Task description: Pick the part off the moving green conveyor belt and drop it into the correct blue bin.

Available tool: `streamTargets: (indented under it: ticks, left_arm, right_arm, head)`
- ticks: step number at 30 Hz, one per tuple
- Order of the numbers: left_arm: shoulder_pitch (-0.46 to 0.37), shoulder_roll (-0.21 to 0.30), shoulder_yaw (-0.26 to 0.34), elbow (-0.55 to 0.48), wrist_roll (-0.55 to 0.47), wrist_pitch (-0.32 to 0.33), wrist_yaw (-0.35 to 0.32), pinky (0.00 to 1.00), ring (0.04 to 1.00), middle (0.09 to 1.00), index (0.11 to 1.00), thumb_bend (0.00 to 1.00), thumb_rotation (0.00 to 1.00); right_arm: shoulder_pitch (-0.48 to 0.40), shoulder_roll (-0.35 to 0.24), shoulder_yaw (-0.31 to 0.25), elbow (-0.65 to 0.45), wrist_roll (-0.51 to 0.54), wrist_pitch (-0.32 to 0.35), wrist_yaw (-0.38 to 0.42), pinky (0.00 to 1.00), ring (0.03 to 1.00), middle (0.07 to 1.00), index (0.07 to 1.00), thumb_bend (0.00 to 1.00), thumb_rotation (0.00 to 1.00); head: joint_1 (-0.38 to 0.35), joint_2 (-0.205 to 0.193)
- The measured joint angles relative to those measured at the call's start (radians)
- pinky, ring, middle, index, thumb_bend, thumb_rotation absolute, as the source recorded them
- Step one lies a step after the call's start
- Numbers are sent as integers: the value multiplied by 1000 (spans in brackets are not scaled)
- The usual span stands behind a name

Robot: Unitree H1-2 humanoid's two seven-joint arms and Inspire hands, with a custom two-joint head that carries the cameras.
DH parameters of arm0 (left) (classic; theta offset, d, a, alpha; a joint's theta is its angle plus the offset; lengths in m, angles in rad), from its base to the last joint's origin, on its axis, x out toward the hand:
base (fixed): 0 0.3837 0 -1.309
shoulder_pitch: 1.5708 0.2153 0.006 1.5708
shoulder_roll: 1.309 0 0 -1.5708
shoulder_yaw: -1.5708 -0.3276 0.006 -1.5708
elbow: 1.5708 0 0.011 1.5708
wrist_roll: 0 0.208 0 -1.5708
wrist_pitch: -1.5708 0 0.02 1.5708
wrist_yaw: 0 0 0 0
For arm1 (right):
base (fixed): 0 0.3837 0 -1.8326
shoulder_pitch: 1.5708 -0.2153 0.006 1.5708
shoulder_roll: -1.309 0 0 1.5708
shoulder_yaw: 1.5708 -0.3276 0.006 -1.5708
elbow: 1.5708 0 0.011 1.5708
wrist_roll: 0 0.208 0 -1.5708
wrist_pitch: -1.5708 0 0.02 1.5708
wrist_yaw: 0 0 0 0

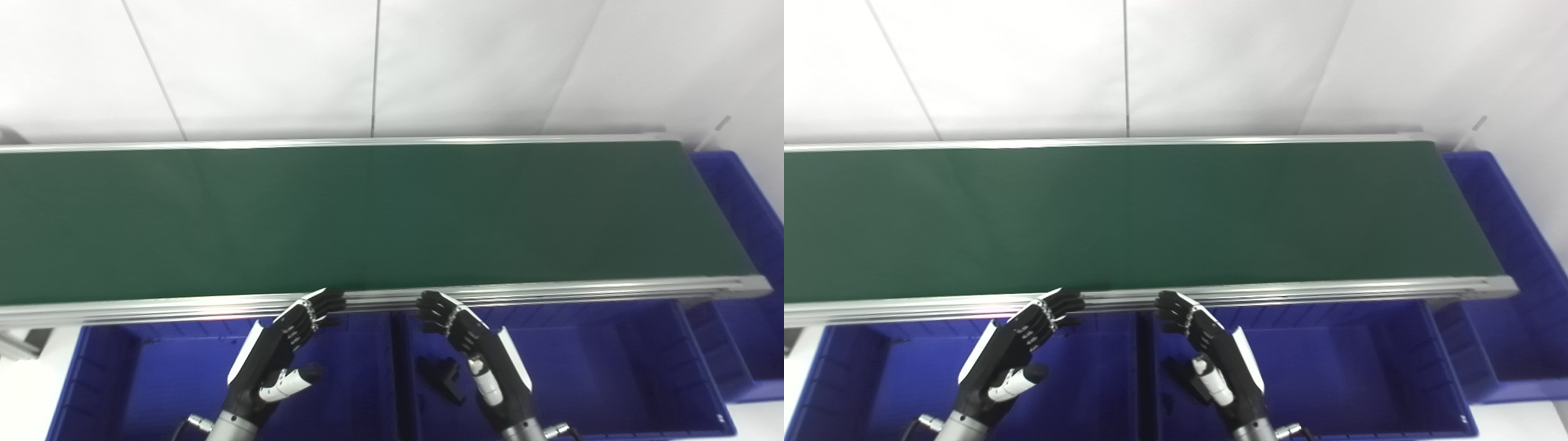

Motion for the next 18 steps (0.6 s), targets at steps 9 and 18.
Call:
streamTargets:
  ticks: [9, 18]
  left_arm:
    - [-3, -4, -6, -17, 42, 25, 14, 773, 847, 840, 805, 797, 679]
    - [-2, -3, -7, -18, 42, 45, 14, 768, 846, 839, 807, 798, 684]
  right_arm:
    - [-7, -5, -28, -2, 0, 0, 41, 720, 773, 804, 811, 925, 966]
    - [-6, 3, -37, -1, -5, 0, 55, 725, 776, 804, 812, 934, 978]
  head:
    - [6, -12]
    - [-9, -11]
